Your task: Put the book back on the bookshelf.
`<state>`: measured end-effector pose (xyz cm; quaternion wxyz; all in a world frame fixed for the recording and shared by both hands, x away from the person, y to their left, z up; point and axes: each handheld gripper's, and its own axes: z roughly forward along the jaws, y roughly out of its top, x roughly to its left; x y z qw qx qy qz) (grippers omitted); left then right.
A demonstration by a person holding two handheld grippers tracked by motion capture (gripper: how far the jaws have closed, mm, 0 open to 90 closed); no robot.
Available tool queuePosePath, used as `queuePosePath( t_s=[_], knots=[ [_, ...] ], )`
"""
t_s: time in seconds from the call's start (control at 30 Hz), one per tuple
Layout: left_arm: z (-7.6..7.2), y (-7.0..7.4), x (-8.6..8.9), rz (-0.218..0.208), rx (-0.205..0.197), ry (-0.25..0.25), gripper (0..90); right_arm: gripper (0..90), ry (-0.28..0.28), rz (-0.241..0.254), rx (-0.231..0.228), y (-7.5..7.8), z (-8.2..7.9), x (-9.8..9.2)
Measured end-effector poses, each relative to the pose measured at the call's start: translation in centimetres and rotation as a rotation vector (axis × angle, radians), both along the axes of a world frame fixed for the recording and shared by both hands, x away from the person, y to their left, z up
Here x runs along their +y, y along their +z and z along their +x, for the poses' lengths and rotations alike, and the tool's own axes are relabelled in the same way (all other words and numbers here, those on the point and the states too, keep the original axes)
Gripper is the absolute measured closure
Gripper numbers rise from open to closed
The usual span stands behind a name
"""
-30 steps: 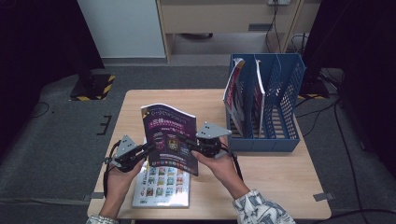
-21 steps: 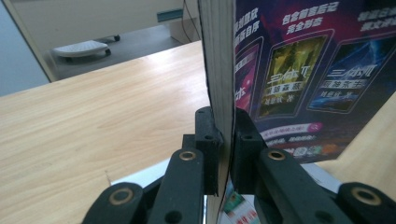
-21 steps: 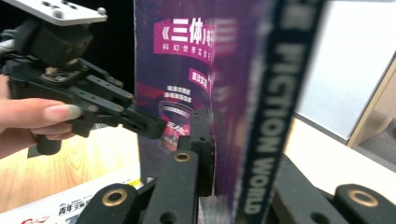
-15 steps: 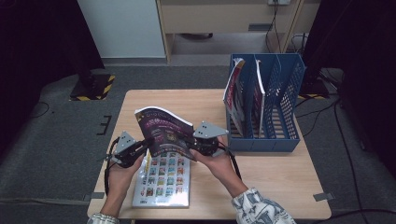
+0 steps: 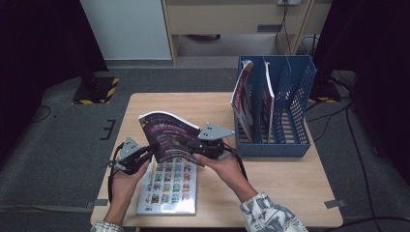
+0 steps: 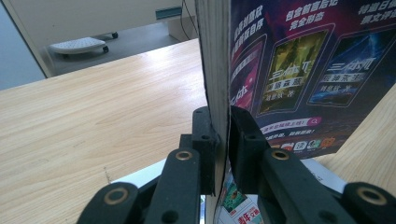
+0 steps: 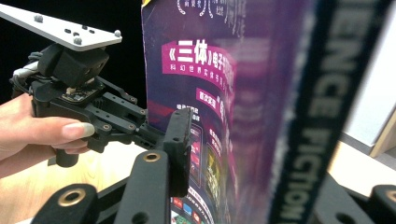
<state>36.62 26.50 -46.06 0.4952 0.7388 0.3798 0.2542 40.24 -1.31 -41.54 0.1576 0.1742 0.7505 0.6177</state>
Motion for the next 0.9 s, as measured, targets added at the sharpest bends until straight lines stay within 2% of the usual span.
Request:
queuePosePath(
  t_s=[0.3,0.47,0.63,0.73,0.83,0.9],
  knots=[
    [0.0,0.0,0.1,0.005,-0.001,-0.005,80.8,60.9,0.008,0.009,0.024,0.0,0.6,0.5],
    [0.0,0.0,0.1,0.002,0.0,-0.005,80.8,68.2,-0.002,0.018,0.03,0.0,0.8,0.4],
    [0.0,0.0,0.1,-0.004,0.0,-0.008,80.6,68.4,0.002,0.024,0.03,-0.1,0.9,0.6],
    [0.0,-0.1,0.1,-0.005,0.0,-0.008,80.5,71.6,-0.003,0.027,0.032,-0.2,1.0,0.7],
    [0.0,-0.1,0.1,-0.005,-0.002,-0.006,79.7,78.4,-0.018,0.029,0.025,-0.2,1.1,0.7],
    [0.1,-0.1,0.2,-0.009,0.0,0.0,75.1,82.3,-0.044,0.027,0.013,-0.2,1.1,0.6]
  ],
)
